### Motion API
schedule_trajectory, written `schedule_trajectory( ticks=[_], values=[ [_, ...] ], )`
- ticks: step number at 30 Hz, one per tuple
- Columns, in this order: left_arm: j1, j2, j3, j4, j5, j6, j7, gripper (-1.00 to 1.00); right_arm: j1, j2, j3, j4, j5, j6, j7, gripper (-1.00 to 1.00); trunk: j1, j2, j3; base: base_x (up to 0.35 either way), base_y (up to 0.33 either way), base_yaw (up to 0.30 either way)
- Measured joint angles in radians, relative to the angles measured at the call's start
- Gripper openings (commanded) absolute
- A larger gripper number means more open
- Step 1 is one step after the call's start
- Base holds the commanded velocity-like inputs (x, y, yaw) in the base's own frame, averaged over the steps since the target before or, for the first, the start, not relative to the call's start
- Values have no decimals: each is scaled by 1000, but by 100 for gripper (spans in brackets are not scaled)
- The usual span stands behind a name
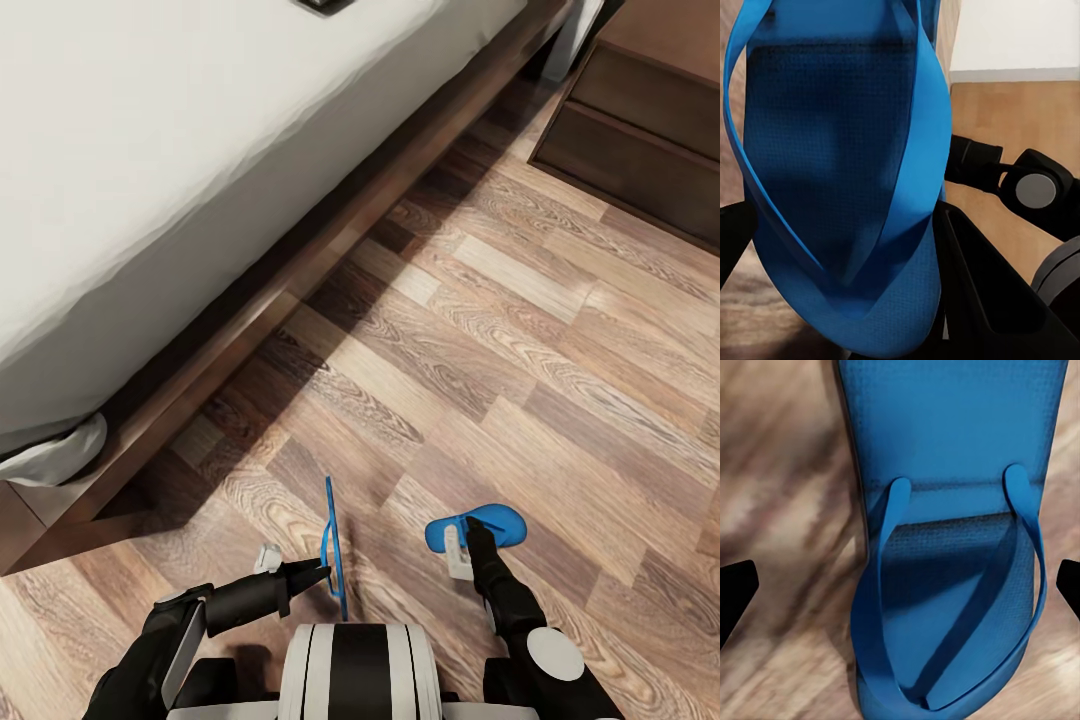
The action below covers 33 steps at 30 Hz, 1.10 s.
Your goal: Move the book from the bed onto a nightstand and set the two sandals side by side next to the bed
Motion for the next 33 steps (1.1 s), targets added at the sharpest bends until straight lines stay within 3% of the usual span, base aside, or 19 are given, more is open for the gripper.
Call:
schedule_trajectory(
  ticks=[25, 33],
  values=[
    [0, 0, 0, 0, 0, 1, 0, -100, 0, 0, 0, 0, 0, 0, 0, 100, 0, 0, 0, 29, -7, 0],
    [0, 0, 0, 0, 0, 1, 0, -100, 0, 0, 0, 0, -1, 0, 0, 100, 3, -1, -23, 0, 0, 0]
  ],
)
